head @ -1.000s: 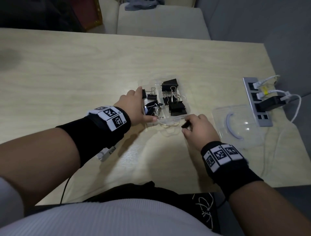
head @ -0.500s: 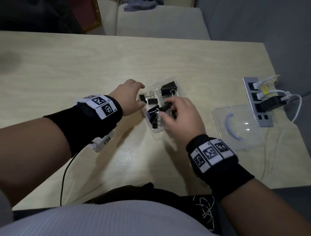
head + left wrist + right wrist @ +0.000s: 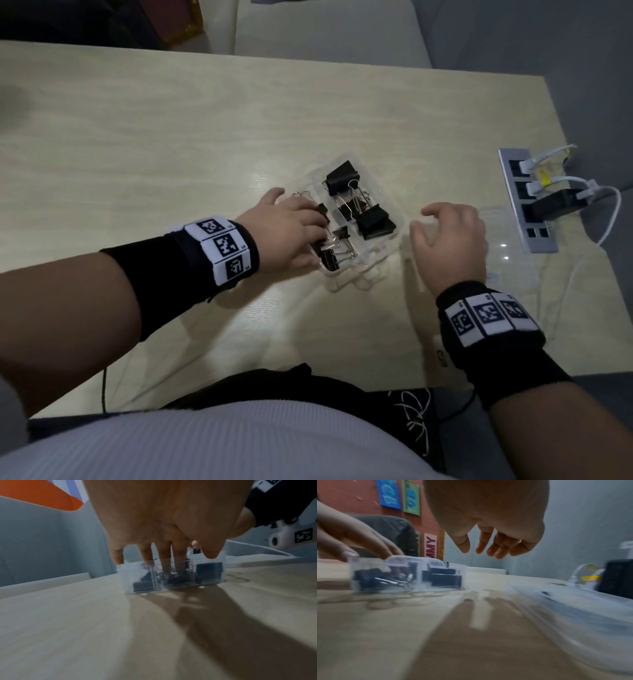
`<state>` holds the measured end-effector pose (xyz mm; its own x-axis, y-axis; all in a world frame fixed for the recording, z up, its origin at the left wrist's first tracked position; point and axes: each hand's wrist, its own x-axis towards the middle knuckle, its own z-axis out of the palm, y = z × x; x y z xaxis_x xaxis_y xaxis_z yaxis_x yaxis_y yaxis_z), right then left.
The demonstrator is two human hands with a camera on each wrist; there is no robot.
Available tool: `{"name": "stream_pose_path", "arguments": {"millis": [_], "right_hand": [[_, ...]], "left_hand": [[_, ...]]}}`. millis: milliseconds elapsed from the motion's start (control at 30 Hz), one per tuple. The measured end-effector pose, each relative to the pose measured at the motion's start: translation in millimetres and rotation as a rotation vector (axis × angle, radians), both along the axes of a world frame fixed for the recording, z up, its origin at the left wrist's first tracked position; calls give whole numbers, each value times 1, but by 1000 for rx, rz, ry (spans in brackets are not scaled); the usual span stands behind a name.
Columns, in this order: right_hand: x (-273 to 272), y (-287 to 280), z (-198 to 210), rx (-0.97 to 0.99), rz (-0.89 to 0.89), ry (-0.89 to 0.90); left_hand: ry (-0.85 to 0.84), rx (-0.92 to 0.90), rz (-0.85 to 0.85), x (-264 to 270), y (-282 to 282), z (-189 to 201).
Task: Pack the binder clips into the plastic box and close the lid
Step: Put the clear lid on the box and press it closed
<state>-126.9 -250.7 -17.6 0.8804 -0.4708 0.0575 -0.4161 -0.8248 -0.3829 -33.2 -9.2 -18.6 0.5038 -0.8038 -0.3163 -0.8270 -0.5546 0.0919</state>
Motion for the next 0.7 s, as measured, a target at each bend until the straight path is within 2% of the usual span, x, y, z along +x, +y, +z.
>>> {"name": "stream_pose_path", "arguments": {"millis": [133, 233, 333, 533, 700], "right_hand": [[-4, -39, -5, -62, -346, 46], [-10, -65, -16, 0, -515, 279], [-17, -75, -28, 35, -442, 491], [-23, -62, -29, 16, -309, 578], [-23, -49, -32, -8, -299, 521]], "left_hand": [[-90, -63, 27, 9, 9, 2], [-41, -51, 27, 2, 6, 1], [-16, -7, -5, -9, 1, -3], [-6, -26, 37, -6, -2, 0], [-6, -38, 4, -8, -13, 7]]}}
